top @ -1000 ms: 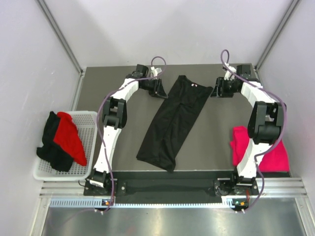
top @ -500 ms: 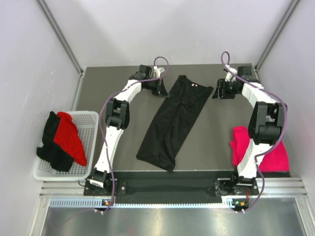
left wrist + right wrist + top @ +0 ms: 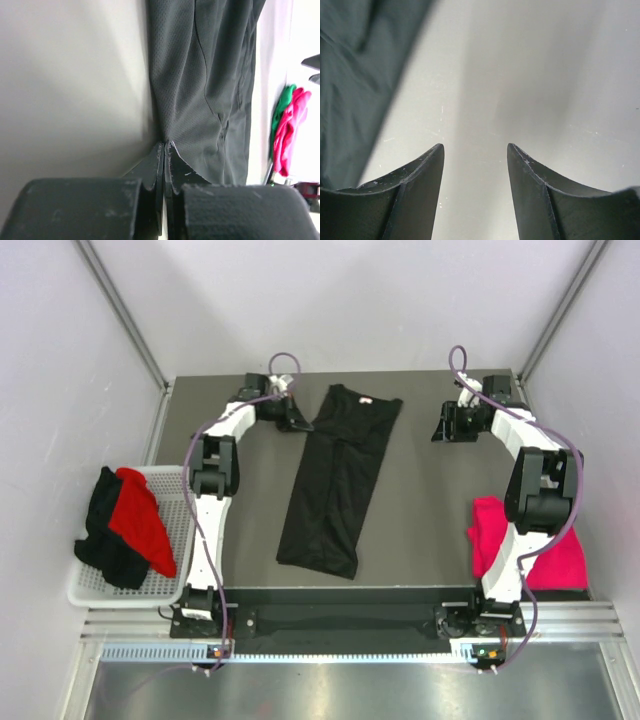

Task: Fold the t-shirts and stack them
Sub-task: Fold the tshirt

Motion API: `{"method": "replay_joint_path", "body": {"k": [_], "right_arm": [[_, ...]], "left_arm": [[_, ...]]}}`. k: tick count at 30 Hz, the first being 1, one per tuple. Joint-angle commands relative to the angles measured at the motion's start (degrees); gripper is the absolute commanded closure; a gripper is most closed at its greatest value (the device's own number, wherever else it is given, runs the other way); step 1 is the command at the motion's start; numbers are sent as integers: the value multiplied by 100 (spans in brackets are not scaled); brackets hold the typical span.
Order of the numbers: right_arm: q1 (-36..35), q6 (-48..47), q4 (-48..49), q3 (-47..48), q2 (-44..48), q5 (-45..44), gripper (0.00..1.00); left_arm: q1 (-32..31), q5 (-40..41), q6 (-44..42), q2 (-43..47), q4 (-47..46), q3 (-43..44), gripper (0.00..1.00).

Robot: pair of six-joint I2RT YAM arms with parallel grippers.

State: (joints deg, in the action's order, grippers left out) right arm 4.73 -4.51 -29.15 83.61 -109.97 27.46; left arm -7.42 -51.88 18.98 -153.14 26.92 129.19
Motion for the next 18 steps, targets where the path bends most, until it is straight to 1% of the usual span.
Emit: {"method": "replay_joint_path", "body": {"k": [1, 3, 6, 8, 9, 10, 13, 15, 16, 18], "right_arm": [[45, -32, 164, 67, 90, 40, 46], [54, -23, 137, 129, 2, 66, 46], [54, -23, 137, 155, -59, 92, 46], [54, -23, 163, 120, -68, 119, 46], [54, -15, 190, 103, -86, 128, 46], [54, 3, 207, 68, -86, 154, 46], [54, 38, 243, 41, -103, 215, 46], [45, 99, 286, 6, -77, 277, 46], [28, 126, 313, -29, -59, 355, 46], [10, 170, 374, -178, 63, 461, 46]], "left_arm": [[390, 846, -193, 64, 51, -778, 100], [452, 846, -219, 275, -81, -1008, 100], [434, 907, -298, 460, 24, -1185, 100], [426, 1013, -255, 801, -89, -1544, 100], [426, 1039, -220, 934, -177, -1876, 100], [426, 1039, -237, 1066, -291, -2010, 98], [426, 1293, -395, 1479, -222, -2274, 79], [426, 1504, -579, 1839, -239, -2432, 52], [434, 1592, -641, 1997, -248, -2503, 49], [426, 1742, -816, 2533, -424, -2722, 46]]}}
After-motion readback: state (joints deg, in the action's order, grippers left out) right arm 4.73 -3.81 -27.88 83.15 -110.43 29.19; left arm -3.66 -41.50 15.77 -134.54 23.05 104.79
